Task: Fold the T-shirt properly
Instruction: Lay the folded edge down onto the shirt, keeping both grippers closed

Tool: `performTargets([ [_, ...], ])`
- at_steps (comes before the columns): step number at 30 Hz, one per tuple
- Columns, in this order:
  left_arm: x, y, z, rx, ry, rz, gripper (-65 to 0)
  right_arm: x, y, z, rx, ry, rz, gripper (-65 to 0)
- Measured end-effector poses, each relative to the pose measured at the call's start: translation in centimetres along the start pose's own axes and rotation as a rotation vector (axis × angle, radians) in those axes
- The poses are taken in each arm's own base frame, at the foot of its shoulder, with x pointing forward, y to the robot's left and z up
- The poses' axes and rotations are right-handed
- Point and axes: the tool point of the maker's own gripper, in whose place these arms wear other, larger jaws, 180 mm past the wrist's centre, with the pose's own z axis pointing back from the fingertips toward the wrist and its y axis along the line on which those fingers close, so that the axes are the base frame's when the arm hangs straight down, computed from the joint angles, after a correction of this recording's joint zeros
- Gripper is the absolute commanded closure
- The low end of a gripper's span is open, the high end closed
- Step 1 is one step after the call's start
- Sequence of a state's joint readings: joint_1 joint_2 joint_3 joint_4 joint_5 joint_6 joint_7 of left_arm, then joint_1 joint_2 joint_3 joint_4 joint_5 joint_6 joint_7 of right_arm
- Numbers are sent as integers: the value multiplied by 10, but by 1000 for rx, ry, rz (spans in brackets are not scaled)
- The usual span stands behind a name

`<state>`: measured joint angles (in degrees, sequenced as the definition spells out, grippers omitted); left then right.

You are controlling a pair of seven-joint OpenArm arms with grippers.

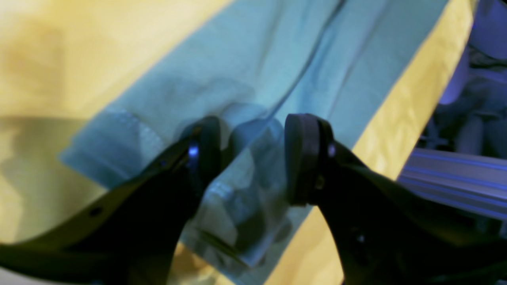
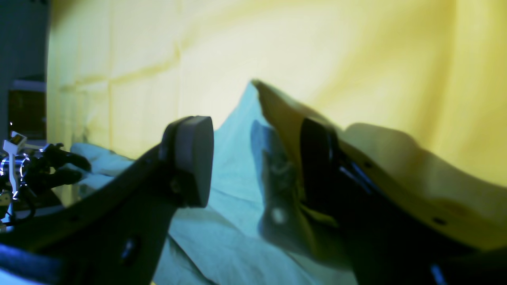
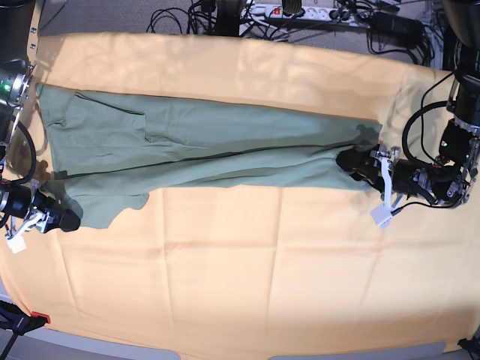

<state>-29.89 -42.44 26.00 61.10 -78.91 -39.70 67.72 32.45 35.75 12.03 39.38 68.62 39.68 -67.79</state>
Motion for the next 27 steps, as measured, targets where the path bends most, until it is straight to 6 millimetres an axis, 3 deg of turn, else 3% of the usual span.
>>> performTargets([
  [5,4,5,3,26,-23,-7,-290,39,6,19,-6,-73,42,-369],
  [8,4,5,3,27,-21,-7,-290,42,13,14,20,-86,39,-369],
  [14,5,6,3,30,-27,-8,-290,16,17,-18,5,11,54,-369],
  [18,5,6,3,29,-27,-8,-290,0,1,-36,-103,51,108,-369],
  [21,4,6,3,29,-26,-8,-290,-9,-11,-36,-165,92,136,-369],
  [27,5,6,3,29,-27,-8,-290,-16,-12,-37,-152,88,118,-369],
])
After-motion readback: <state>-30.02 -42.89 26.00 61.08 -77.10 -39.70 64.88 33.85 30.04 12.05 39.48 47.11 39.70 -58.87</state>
